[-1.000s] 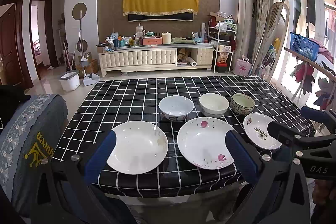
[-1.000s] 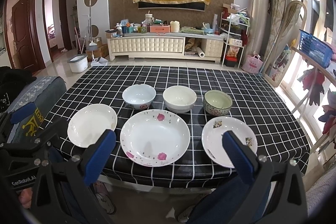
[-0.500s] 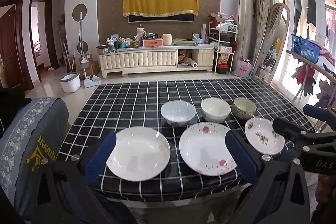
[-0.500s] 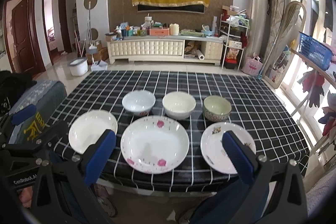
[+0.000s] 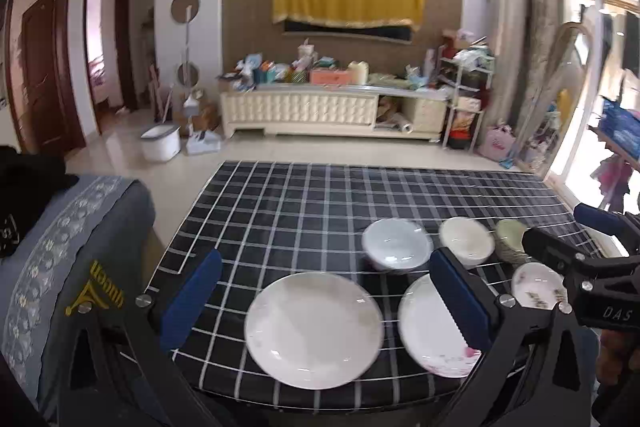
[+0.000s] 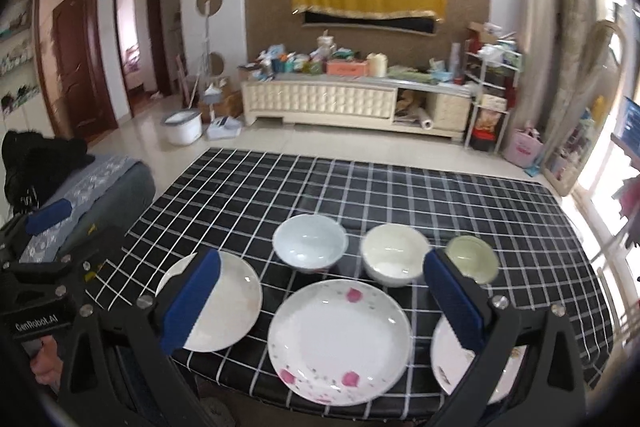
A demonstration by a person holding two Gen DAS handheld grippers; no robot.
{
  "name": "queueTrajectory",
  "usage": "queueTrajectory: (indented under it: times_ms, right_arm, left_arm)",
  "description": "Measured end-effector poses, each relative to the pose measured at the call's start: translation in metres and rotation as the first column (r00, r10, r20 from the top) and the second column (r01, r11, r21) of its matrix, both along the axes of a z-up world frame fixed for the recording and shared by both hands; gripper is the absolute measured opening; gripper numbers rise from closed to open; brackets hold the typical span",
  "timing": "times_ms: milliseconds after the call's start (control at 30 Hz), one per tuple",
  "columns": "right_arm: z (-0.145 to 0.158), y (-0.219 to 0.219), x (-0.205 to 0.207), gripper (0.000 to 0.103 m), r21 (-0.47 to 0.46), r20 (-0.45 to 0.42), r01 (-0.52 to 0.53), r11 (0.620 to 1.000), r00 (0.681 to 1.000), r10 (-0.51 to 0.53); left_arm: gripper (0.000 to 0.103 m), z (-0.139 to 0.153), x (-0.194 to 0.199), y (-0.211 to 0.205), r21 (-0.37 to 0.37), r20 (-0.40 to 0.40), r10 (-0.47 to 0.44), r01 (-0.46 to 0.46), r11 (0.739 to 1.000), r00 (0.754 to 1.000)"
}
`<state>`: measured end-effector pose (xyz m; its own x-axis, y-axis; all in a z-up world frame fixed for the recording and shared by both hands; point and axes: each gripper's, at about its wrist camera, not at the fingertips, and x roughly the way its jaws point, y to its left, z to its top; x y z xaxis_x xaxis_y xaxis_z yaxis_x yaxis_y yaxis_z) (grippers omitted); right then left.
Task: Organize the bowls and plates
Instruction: 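Move the left gripper to the plain white plate rim and grasp it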
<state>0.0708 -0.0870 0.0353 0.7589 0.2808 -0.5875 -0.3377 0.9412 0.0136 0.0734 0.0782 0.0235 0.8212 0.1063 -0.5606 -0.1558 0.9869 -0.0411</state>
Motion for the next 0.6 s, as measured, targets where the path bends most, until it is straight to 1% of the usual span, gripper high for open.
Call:
queueTrajectory:
  times_ms: [100, 133, 167, 200, 233, 267, 300, 333, 400, 467, 533, 600]
  right_arm:
    - [-0.017, 0.021, 0.017, 0.102, -0.018, -0.054, -0.04, 0.999, 0.998, 0.039]
    - [-0.025, 0.03, 0.023, 0.102, -0.043, -0.068, -0.036, 0.998, 0.997, 0.033]
    - [-0.03, 0.034, 0.026, 0.101, -0.059, -0.077, -0.04, 0.997, 0.996, 0.035]
    - [-0.041, 0.043, 0.035, 0.098, -0.08, -0.105, -0.051, 0.995, 0.994, 0.043]
    - [-0.049, 0.049, 0.041, 0.095, -0.086, -0.131, -0.059, 0.995, 0.99, 0.047]
    - [-0.057, 0.053, 0.046, 0.09, -0.088, -0.158, -0.066, 0.994, 0.986, 0.051]
    - [-0.065, 0.058, 0.05, 0.086, -0.09, -0.181, -0.071, 0.993, 0.982, 0.053]
    - [-0.069, 0.06, 0.051, 0.085, -0.091, -0.196, -0.076, 0.993, 0.979, 0.057]
    - [-0.082, 0.073, 0.056, 0.076, -0.106, -0.23, -0.102, 0.989, 0.97, 0.075]
    - [-0.093, 0.082, 0.061, 0.072, -0.117, -0.265, -0.125, 0.985, 0.96, 0.091]
    - [-0.103, 0.088, 0.066, 0.071, -0.108, -0.301, -0.144, 0.984, 0.948, 0.106]
    - [-0.113, 0.093, 0.07, 0.07, -0.106, -0.324, -0.148, 0.983, 0.94, 0.107]
  left_arm:
    - [0.103, -0.021, 0.013, 0.02, -0.01, -0.063, 0.032, -0.033, 0.999, 0.998]
    - [0.103, -0.027, 0.016, 0.025, -0.016, -0.081, 0.037, -0.039, 0.999, 0.996]
    - [0.099, -0.035, 0.019, 0.03, -0.022, -0.099, 0.04, -0.042, 0.999, 0.994]
    - [0.089, -0.046, 0.023, 0.037, -0.028, -0.126, 0.045, -0.049, 0.998, 0.991]
    - [0.084, -0.052, 0.025, 0.04, -0.03, -0.15, 0.052, -0.057, 0.998, 0.987]
    - [0.075, -0.064, 0.03, 0.046, -0.038, -0.189, 0.061, -0.069, 0.997, 0.98]
    - [0.072, -0.073, 0.031, 0.052, -0.05, -0.217, 0.064, -0.077, 0.996, 0.974]
    - [0.071, -0.08, 0.033, 0.057, -0.064, -0.238, 0.063, -0.081, 0.995, 0.969]
    - [0.065, -0.095, 0.037, 0.067, -0.092, -0.28, 0.064, -0.094, 0.991, 0.958]
    - [0.064, -0.111, 0.04, 0.078, -0.124, -0.322, 0.06, -0.105, 0.987, 0.945]
    - [0.064, -0.127, 0.045, 0.088, -0.155, -0.365, 0.061, -0.126, 0.98, 0.929]
    - [0.064, -0.139, 0.049, 0.093, -0.165, -0.391, 0.061, -0.135, 0.977, 0.918]
